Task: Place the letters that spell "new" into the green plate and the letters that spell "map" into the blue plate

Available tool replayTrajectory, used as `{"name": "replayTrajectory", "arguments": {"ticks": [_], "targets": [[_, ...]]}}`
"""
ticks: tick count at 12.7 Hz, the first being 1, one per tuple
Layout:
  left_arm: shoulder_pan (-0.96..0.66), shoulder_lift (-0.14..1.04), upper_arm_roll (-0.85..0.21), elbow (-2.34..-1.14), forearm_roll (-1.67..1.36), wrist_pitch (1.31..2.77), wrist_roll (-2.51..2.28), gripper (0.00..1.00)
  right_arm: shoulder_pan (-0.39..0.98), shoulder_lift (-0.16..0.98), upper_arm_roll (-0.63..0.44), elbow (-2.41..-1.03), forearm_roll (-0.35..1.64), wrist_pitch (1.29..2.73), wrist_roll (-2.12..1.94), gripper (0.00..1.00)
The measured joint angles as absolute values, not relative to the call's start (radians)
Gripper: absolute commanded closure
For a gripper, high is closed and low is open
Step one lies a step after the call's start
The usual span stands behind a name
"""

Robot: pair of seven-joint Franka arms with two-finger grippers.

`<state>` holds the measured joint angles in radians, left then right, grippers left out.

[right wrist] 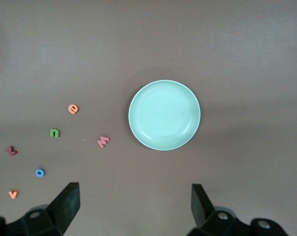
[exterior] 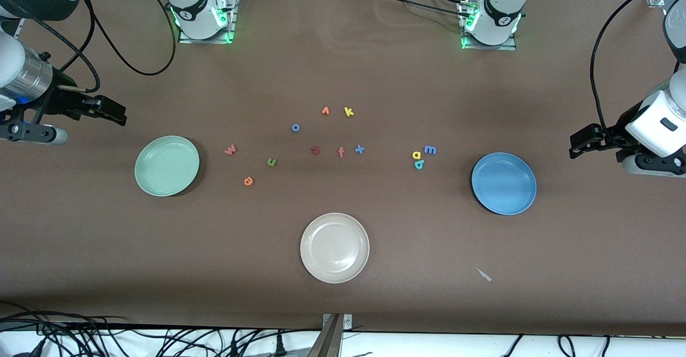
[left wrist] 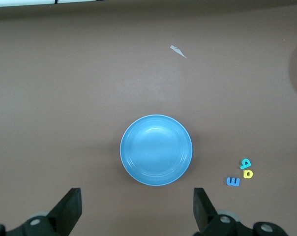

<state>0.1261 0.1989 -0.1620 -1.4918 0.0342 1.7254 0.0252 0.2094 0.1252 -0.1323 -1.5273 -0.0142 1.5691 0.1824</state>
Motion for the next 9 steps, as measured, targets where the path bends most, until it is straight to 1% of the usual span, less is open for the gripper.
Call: {"name": "replayTrajectory", "arguments": {"ticks": [7,9], "targets": [[0.126,0.199,-0.165,-1.492,0.034,1.725,0.027,0.0,0.209,0.125,-0.132,-1.527,-0.014,1.569,0.182,0.0],[0.126,0.199,-0.166,-1.492,0.008,1.703,0.027,0.0,0.209,0.125,-0.132,-1.527,-0.014,1.569,0.182,0.0]]}}
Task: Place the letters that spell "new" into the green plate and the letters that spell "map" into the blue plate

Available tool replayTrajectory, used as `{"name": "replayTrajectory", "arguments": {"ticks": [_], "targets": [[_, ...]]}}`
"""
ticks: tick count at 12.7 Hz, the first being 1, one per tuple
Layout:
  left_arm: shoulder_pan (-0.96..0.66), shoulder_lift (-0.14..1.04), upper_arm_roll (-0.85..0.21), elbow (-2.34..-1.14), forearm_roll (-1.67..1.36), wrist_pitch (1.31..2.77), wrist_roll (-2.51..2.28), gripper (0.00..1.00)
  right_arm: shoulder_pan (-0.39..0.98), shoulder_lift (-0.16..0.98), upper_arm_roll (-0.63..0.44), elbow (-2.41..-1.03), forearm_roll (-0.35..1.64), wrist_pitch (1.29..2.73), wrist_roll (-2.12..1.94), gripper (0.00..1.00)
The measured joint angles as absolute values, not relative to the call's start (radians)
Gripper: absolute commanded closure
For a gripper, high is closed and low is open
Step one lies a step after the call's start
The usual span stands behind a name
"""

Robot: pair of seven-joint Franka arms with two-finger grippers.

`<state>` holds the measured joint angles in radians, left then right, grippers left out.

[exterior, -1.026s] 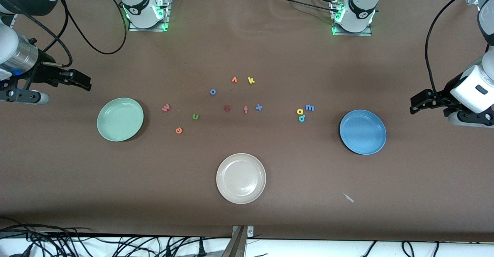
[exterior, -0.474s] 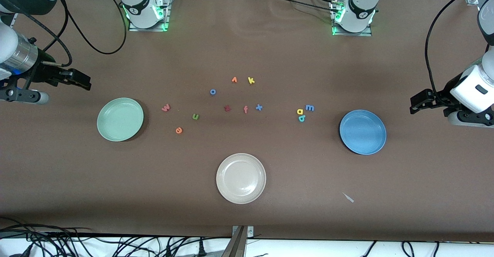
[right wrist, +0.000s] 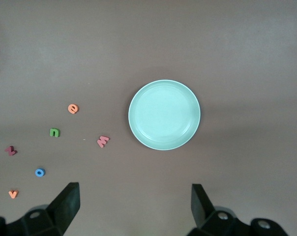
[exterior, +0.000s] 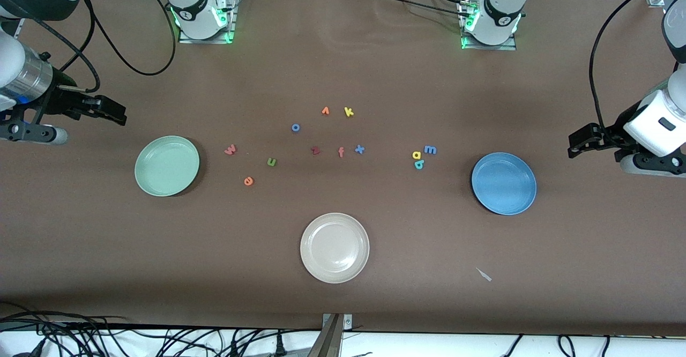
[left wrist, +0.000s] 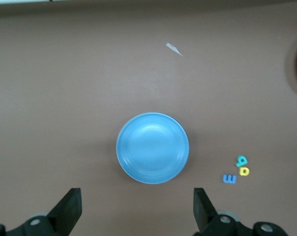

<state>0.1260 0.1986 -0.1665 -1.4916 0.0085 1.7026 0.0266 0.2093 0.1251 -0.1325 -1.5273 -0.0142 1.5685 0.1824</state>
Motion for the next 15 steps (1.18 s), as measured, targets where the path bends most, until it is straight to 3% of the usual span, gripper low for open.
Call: {"name": "replayTrajectory", "arguments": {"ticks": [15], "targets": [[0.133,0.19,-0.16,-1.491,0.013,1.565,0.026,0.0,0.209,0.125,-0.132,-1.527,-0.014,1.568,0.182,0.0]]}}
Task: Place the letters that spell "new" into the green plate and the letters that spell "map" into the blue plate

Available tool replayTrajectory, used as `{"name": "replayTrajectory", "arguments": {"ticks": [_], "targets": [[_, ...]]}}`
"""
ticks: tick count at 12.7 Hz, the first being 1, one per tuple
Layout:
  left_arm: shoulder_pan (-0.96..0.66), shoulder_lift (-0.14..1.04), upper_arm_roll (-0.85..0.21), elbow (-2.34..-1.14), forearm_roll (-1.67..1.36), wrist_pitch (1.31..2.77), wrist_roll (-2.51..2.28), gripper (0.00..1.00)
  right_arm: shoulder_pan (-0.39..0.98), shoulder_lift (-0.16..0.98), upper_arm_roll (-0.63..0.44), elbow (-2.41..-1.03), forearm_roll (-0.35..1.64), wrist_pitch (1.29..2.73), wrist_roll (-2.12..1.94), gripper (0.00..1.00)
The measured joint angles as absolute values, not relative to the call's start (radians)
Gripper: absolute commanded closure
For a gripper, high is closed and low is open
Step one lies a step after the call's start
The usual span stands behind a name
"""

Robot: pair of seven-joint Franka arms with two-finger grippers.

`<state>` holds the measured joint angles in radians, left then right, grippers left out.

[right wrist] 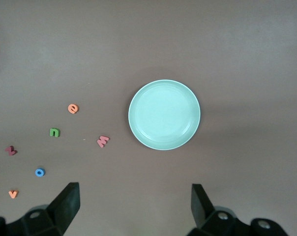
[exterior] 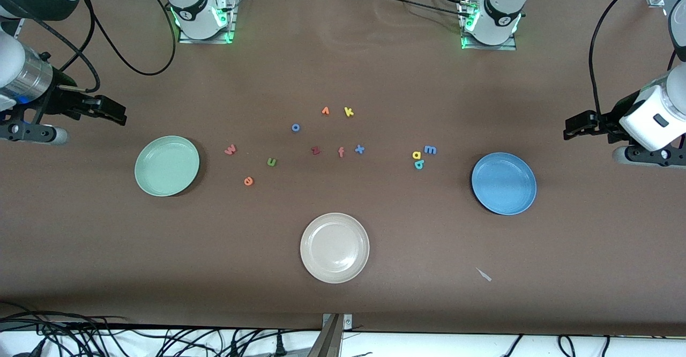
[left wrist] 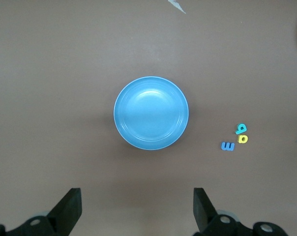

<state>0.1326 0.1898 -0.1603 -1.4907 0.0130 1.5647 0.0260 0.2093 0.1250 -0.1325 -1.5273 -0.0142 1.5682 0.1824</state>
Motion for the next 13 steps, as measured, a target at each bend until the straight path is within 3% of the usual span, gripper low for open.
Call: {"name": "replayTrajectory", "arguments": {"ticks": [13], "targets": [[0.133,0.186,-0.161,-1.491,0.016,1.559,-0.023,0.0,0.209,0.125,-0.132,-1.527,-0.014,1.568,0.183,0.0]]}}
